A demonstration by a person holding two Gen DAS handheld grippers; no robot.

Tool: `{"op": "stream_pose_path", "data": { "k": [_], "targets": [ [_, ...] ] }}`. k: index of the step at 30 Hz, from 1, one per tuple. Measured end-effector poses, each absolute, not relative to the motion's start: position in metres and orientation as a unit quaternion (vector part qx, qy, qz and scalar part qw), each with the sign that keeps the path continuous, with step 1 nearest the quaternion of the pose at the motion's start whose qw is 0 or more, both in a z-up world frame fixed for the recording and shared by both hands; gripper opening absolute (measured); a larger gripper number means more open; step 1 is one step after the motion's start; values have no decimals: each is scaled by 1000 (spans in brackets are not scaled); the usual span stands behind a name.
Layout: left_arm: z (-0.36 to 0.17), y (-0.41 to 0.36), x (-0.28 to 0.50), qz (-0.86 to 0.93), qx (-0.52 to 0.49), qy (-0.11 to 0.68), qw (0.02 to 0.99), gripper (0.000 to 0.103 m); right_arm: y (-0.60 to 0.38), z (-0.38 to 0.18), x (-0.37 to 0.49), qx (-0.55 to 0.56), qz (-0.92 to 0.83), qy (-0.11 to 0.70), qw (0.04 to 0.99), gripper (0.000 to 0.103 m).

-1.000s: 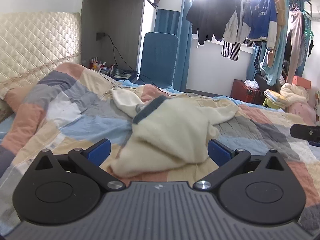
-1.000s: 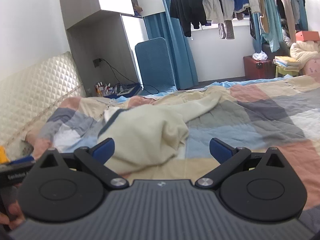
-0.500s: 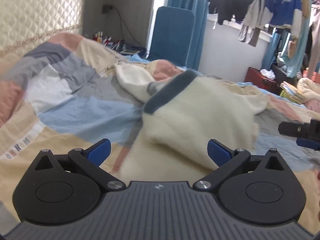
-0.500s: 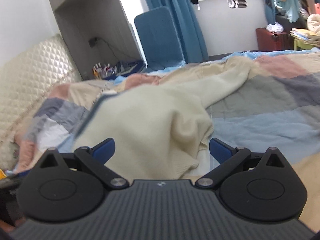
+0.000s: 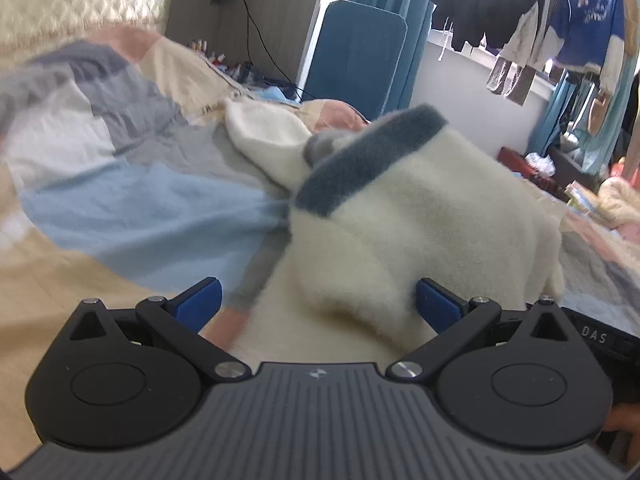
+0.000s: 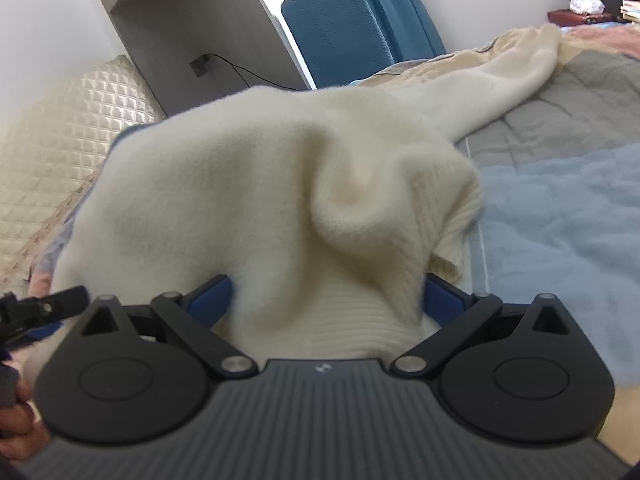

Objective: Fold large clothes
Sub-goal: 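Lower both tools onto the cream fleece and close both grippers on it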

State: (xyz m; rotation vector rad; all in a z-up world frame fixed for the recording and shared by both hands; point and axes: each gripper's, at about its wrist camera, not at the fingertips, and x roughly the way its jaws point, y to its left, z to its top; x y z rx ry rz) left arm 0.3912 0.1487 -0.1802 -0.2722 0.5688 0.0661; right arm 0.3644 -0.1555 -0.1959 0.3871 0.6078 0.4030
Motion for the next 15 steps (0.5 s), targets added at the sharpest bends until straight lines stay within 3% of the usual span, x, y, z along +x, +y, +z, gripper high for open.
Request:
{"op": "stream_pose_path", "data": {
  "k": [1,2,4,6,7,9,15],
  "targets": [
    [-182,149,392,29,-140,278,950,103,-157,-196,364,189,199,295,915,96],
    [-185,150,393,24,-148,277,949,103,-156,-194,363,189,205,295,914,84],
    [-187,153,391,5,-164,275,947,95,-151,-191,361,182,217,293,913,69],
    [-188,156,390,-16,-172,275,946,85,-147,-190,365,165,225,287,916,45],
    [-189,155,389,-26,-171,278,945,83,-144,-186,362,157,230,283,918,39],
    [-189,155,388,-42,-168,282,944,70,-140,-181,357,154,232,282,918,24],
    [-181,166,371,-58,-210,284,934,32,-139,-158,327,139,239,263,924,18]
  ]
}}
